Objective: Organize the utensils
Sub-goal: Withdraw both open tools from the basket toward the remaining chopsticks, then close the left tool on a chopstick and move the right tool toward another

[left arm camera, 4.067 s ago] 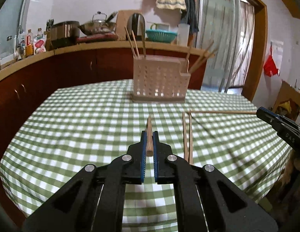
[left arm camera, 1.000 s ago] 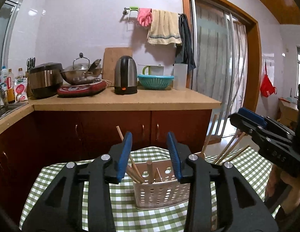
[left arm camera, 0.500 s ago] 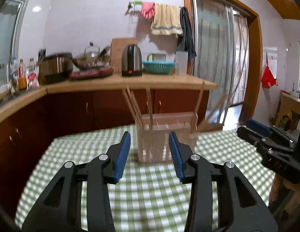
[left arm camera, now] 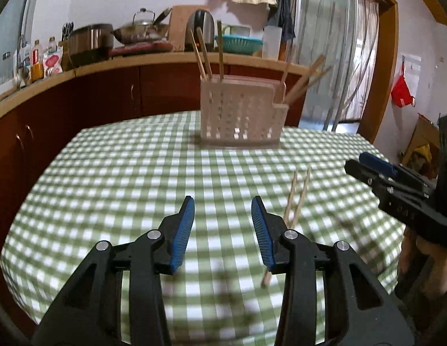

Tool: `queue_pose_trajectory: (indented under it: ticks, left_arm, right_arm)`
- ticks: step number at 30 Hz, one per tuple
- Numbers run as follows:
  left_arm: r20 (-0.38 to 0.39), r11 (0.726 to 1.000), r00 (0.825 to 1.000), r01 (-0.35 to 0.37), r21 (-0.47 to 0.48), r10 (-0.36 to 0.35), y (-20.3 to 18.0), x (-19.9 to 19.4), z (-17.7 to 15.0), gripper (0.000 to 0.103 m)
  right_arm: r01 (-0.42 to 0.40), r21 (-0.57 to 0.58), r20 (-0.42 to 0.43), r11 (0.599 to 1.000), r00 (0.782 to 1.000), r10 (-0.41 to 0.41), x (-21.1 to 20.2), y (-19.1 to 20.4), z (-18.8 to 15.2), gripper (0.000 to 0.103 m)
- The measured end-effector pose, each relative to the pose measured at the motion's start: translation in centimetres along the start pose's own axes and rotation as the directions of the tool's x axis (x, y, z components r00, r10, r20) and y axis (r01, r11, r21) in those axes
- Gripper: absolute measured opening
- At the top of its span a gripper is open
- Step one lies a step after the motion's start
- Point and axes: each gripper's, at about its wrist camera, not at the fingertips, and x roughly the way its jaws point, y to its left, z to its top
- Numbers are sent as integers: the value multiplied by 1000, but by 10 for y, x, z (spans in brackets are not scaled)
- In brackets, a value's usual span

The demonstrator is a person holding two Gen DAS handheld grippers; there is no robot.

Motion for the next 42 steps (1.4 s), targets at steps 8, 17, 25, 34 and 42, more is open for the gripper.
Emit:
queue_pose_trajectory:
  ticks: [8, 17, 25, 34, 42]
  left_arm:
    - [-67, 999, 997, 36, 35, -33, -18, 2, -35, 39]
    - [-94, 998, 995, 39, 52, -34, -33, 9, -56, 31]
    - [-135, 998, 990, 41, 50, -34, -39, 21, -68, 31]
    - [-176, 999, 984, 35, 33, -28, -42, 34, -74, 23]
    - [-174, 999, 985, 30, 45, -22, -41, 38, -69, 10]
  right_arm:
    - [-1, 4, -2, 1000, 1000, 1, -8, 0, -15, 49]
    - [24, 14, -15, 1000, 1000, -24, -14, -11, -26, 48]
    - [74, 16, -49, 997, 996, -73, -16, -26, -40, 48]
    - [138, -1, -77, 990, 987, -138, -22, -44, -55, 48]
    - [141, 26, -83, 990, 987, -138, -25, -54, -60, 48]
